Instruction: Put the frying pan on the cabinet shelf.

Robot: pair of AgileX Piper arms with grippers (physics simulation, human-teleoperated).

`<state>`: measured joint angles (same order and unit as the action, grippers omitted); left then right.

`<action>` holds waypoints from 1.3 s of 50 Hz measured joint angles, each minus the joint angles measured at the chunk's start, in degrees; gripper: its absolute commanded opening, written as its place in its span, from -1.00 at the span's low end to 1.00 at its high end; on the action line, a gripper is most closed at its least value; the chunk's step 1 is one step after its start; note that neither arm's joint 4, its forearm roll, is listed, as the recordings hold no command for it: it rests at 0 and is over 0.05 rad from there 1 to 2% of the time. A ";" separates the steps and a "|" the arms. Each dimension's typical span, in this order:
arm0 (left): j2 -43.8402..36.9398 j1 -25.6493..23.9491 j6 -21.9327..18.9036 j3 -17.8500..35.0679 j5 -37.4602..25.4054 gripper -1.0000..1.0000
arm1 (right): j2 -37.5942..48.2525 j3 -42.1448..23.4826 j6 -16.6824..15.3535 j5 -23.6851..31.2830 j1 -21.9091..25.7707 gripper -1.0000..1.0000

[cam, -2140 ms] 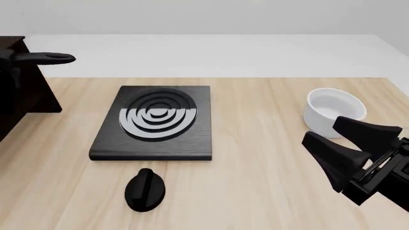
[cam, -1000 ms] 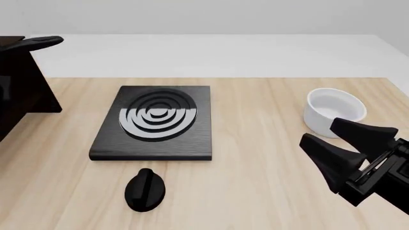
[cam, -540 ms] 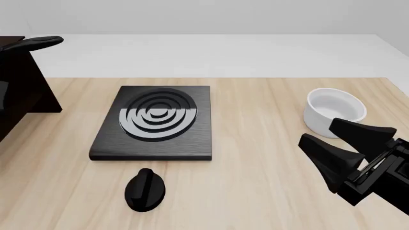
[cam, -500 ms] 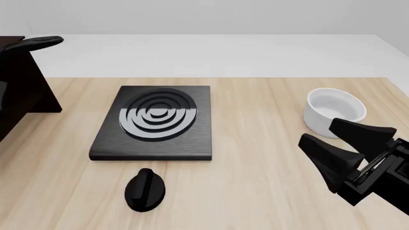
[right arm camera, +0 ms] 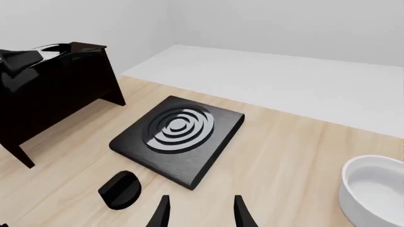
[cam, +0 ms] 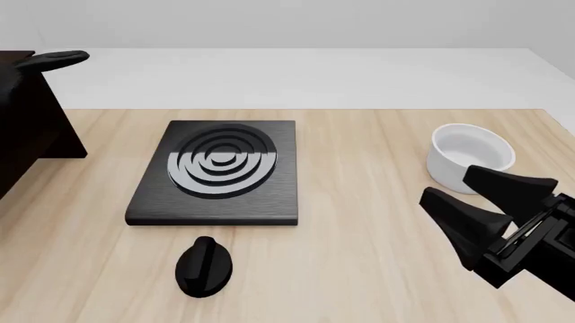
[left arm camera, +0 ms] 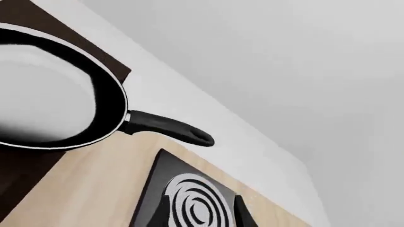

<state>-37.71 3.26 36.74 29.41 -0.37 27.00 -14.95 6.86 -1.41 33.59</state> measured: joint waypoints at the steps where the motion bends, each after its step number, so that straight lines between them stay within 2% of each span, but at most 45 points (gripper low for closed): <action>1: 0.30 -0.14 -0.94 0.04 -0.57 1.00 | 0.00 -0.02 -0.03 0.02 -0.01 1.00; 6: 1.14 -0.08 -7.58 0.20 -2.77 1.00 | -0.05 -0.08 -0.09 0.11 -0.07 1.00; 20: 8.05 -0.84 -21.41 -2.93 -7.71 1.00 | -0.91 -0.15 0.00 0.65 -0.24 1.00; 40: 27.07 -3.25 -28.06 -8.66 -20.00 1.00 | -1.95 -0.17 0.10 1.49 -0.54 1.00; 50: 33.81 -4.22 -26.84 -11.06 -24.55 1.00 | -2.63 -0.32 0.15 2.16 -0.65 1.00; 65: 36.84 -6.42 -27.17 -12.91 -25.68 1.00 | -3.25 -0.39 0.18 2.67 -0.76 1.00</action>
<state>-0.86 -3.16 9.57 16.50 -26.05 23.75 -15.34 7.04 1.26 32.83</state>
